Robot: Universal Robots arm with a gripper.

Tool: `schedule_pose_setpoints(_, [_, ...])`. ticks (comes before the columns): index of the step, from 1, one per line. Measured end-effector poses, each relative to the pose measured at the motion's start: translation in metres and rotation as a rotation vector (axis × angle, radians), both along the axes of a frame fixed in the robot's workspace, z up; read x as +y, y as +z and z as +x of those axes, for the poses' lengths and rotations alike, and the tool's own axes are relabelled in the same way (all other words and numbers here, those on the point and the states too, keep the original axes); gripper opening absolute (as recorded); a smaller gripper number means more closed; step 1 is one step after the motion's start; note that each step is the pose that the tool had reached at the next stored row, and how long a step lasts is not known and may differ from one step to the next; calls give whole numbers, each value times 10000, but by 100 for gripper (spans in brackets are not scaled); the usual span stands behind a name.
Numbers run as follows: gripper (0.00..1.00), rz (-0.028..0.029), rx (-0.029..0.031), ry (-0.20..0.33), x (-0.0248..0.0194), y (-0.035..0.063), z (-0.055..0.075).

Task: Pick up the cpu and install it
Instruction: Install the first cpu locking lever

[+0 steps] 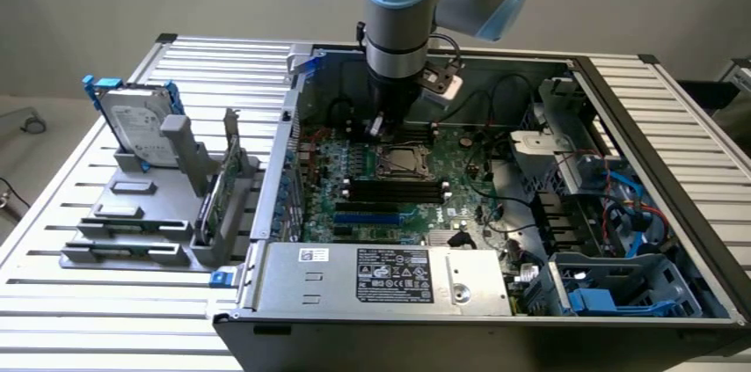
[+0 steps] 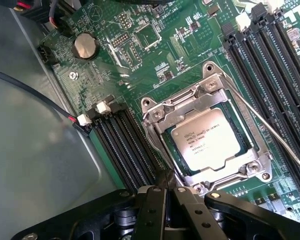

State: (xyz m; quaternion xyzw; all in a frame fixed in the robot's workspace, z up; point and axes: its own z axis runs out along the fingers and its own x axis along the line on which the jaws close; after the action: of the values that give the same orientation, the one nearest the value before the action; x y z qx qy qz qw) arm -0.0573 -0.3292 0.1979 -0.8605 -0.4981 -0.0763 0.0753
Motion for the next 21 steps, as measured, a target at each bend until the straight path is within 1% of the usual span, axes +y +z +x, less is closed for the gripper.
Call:
schedule_pose_setpoints(12, [11,-1,1,-153,0,2,-42])
schedule_pose_setpoints(21, [11,-2,2,-386,0,2,-111])
